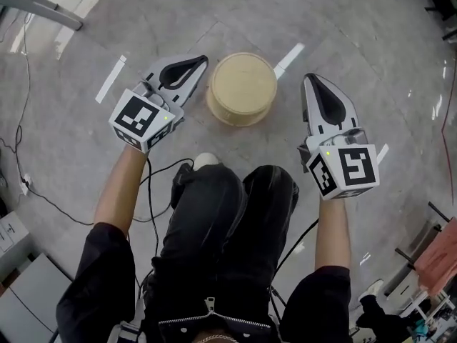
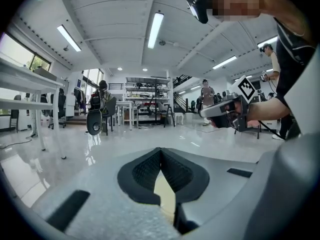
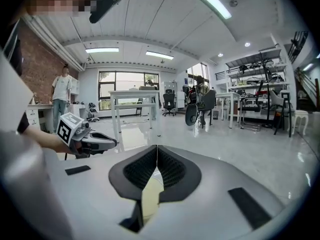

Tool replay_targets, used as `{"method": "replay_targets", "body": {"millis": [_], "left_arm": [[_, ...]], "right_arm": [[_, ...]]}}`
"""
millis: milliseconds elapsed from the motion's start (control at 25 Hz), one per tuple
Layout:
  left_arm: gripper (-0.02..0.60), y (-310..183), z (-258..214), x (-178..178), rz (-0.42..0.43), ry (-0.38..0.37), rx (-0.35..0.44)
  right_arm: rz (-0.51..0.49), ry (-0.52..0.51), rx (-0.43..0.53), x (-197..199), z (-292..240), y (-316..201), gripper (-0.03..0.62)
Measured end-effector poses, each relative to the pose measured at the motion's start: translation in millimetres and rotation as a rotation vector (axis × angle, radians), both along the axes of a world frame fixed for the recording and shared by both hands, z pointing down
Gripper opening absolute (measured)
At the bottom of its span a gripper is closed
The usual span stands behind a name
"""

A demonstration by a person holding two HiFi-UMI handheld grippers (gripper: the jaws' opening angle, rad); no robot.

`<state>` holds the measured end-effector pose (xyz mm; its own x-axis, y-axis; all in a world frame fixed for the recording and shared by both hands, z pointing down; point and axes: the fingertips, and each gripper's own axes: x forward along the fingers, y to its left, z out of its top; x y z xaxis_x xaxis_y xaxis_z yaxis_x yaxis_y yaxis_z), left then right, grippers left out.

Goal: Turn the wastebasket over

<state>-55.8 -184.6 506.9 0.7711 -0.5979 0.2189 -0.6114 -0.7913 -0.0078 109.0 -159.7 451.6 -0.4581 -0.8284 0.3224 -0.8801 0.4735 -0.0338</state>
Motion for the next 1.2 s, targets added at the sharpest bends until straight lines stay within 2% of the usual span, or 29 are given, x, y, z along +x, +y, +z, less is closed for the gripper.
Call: {"method": "replay_targets", "body": {"millis": [120,320,560,840,960,1160,1200], "left_arm": [[0.005,-2.9,28.0,-4.6,-0.026,0.006,-0.006],[0.005,-6.0,57.0,-8.2,-0.069,0.081,-0.078],[0.005,1.3,91.0,-3.1,-0.049,0.035,-0.113],[0.014,10.9,113.0,3.0,-0.014,0.059,-0.165],[0.128,9.8,117.1,4.6,-0.012,0.082,-0.187],[0.327,5.9,132.7,9.8,-0.006,0.096,-0.217],[0.402,6.0,137.0,11.0,-0.003,0.096,-0.228]], "right_arm": [[0.006,0.001,-0.014,0.9,30.7,-1.8,0.011],[-0.008,0.0,-0.052,1.3,64.9,5.1,0.011],[-0.014,0.018,-0.059,1.9,90.0,4.8,0.012],[-0.003,0.014,-0.102,10.2,117.4,1.4,0.014],[-0.004,0.016,-0.122,7.1,129.5,1.0,0.018],[-0.008,0.006,-0.145,0.7,149.3,-2.6,0.16],[-0.006,0.004,-0.151,0.0,153.2,-3.3,0.19]]}}
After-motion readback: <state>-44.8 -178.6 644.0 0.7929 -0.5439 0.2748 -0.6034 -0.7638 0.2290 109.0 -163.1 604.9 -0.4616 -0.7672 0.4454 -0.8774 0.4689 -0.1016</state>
